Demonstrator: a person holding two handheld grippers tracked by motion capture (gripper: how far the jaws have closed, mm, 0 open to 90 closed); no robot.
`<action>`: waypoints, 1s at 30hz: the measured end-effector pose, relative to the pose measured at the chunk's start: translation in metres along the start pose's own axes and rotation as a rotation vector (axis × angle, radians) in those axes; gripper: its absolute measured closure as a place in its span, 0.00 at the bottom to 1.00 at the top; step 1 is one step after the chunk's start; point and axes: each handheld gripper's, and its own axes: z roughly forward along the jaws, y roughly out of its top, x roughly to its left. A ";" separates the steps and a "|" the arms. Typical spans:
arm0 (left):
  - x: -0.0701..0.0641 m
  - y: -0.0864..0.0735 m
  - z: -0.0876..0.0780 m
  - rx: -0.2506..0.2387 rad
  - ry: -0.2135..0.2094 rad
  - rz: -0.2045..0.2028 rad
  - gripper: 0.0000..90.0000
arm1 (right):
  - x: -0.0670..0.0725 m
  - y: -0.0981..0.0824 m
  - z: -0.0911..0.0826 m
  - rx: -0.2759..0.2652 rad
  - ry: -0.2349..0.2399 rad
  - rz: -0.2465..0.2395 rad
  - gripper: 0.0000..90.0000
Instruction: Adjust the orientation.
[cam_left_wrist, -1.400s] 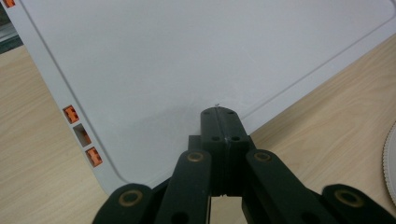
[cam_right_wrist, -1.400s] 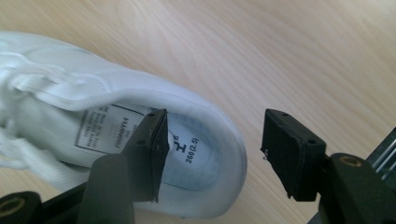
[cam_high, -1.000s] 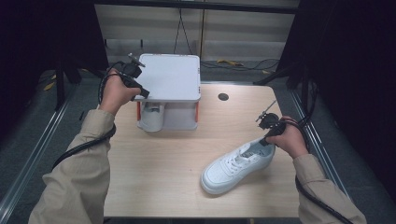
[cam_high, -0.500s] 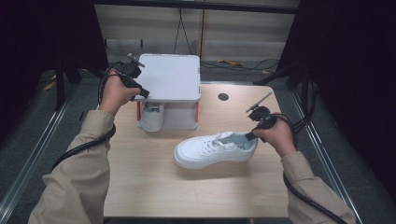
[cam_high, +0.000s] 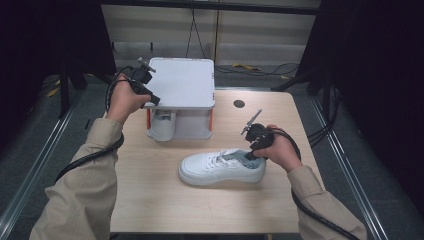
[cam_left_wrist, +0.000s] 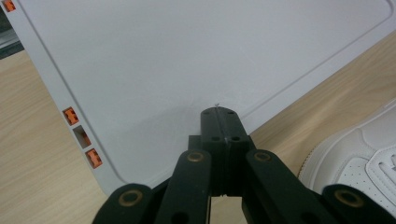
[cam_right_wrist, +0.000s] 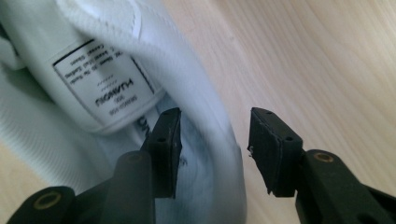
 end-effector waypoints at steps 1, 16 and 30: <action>0.000 0.000 0.000 -0.001 -0.003 -0.008 1.00 | 0.000 0.003 0.004 0.002 0.006 0.004 0.63; 0.000 -0.003 0.000 -0.026 -0.010 0.003 1.00 | 0.020 0.008 -0.002 -0.012 -0.024 0.106 0.90; -0.003 0.000 0.003 -0.017 -0.012 0.026 1.00 | 0.002 0.013 -0.015 -0.092 -0.014 0.359 0.90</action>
